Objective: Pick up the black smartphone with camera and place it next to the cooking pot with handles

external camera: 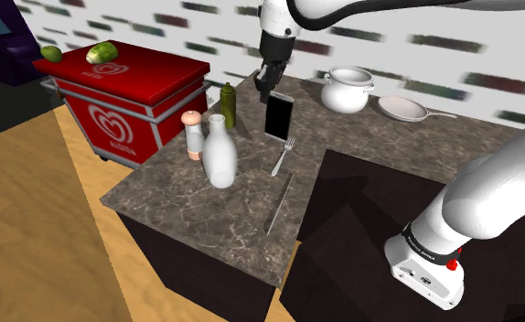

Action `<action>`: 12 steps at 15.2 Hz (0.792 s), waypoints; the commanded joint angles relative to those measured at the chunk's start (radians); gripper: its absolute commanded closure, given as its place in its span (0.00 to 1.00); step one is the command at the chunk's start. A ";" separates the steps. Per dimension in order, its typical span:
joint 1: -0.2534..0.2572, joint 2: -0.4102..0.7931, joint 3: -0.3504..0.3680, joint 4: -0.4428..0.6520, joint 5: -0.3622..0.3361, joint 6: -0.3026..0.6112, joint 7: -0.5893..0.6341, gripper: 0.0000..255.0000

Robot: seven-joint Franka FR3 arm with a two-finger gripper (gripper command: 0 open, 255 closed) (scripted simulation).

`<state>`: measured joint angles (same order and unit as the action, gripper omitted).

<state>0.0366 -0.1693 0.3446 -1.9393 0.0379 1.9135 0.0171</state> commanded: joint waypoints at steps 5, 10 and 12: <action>-0.002 0.006 -0.002 0.089 -0.003 -0.083 0.000 1.00; -0.003 0.017 -0.002 0.167 -0.007 -0.152 0.002 1.00; -0.013 0.003 -0.018 0.159 -0.001 -0.157 -0.024 1.00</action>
<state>0.0290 -0.1556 0.3357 -1.7714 0.0324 1.7585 0.0076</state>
